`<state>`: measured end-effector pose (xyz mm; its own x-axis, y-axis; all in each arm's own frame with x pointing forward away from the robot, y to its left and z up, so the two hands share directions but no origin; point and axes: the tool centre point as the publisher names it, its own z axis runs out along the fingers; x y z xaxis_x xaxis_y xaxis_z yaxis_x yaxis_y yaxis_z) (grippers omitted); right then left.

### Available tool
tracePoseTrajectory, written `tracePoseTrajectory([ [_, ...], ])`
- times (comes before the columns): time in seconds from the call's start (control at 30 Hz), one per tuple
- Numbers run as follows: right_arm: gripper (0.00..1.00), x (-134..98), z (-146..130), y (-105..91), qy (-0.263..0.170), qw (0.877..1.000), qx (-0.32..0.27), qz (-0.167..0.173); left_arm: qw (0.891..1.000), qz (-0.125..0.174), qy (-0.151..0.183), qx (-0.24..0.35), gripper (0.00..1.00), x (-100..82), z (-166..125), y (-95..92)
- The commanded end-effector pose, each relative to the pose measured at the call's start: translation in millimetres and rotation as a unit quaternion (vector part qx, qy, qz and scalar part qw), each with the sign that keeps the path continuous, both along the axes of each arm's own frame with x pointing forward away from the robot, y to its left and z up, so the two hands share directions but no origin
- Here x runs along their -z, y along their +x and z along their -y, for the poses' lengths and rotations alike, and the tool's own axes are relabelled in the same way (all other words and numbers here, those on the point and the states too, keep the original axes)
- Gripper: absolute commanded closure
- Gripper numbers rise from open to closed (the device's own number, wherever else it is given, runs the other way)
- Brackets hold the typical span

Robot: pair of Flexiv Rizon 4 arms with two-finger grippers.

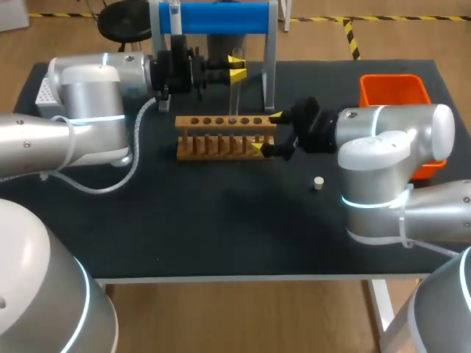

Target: Invert the test tube, pick up the pipette, mount the tip to pipette, aspirate from beaker and dispense into the tube, eject the tip, return the pipette, and cap with the stopper.

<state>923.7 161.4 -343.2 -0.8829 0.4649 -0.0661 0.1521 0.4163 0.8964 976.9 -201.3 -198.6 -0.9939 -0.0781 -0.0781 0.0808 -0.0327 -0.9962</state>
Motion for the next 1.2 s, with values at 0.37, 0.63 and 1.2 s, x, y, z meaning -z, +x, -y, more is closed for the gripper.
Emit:
tracePoseTrajectory([
  [0.37,0.0,0.5,-0.1,-0.7,0.0,1.0,0.001,0.001,1.0,0.0,-0.005,-0.008,1.0,11.0,0.0,6.3],
  [0.63,0.0,0.5,-0.1,-0.7,0.0,1.0,0.001,0.001,1.0,-0.002,-0.006,-0.016,1.0,17.5,0.0,8.4],
  [1.2,0.0,0.5,-0.1,-0.7,0.0,1.0,0.001,0.001,0.999,-0.014,0.0,-0.04,1.0,27.0,0.4,7.1],
])
